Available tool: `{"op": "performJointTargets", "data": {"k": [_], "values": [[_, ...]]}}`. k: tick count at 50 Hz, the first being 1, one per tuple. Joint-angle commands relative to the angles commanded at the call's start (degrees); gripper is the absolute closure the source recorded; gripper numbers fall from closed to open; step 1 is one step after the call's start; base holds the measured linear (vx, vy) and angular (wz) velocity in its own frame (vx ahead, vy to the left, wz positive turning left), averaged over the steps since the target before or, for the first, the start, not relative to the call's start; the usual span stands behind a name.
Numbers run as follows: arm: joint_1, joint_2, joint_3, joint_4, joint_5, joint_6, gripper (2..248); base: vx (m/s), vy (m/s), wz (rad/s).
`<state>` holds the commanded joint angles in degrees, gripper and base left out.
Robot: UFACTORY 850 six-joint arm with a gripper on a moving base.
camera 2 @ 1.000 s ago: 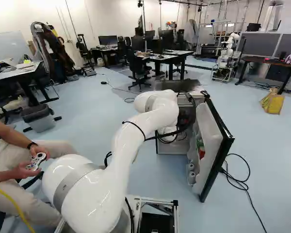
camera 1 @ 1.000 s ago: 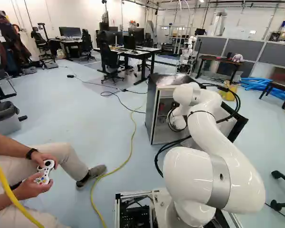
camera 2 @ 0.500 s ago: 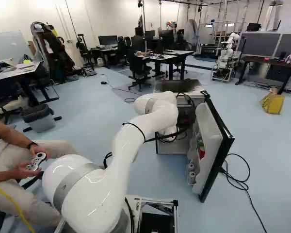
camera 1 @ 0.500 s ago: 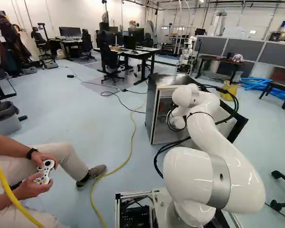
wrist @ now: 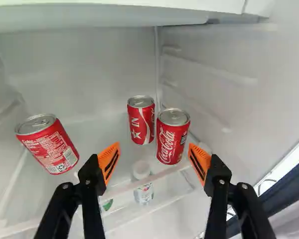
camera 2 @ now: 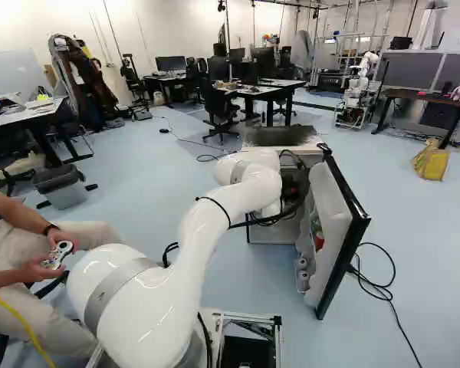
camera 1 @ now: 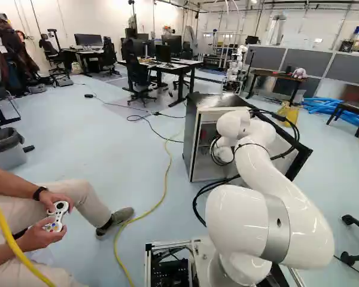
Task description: Grab a drink from the fridge
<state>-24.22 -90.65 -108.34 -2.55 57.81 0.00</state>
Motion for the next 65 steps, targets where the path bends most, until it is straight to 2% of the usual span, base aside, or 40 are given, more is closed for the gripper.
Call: {"op": "performJointTargets", "data": {"k": [38,54,59,60,65], "values": [[-1.0,-4.28,-7.24,0.0,0.0,0.0,56,0.0,0.0,0.0],[-1.08,-4.63,-7.82,0.0,0.0,0.0,56,0.0,0.0,0.0],[-1.08,-4.63,-7.82,0.0,0.0,0.0,62,0.0,0.0,0.0],[-1.08,-4.63,-7.82,0.0,0.0,0.0,76,0.0,0.0,0.0],[-1.08,-4.63,-7.82,0.0,0.0,0.0,82,0.0,0.0,0.0]]}}
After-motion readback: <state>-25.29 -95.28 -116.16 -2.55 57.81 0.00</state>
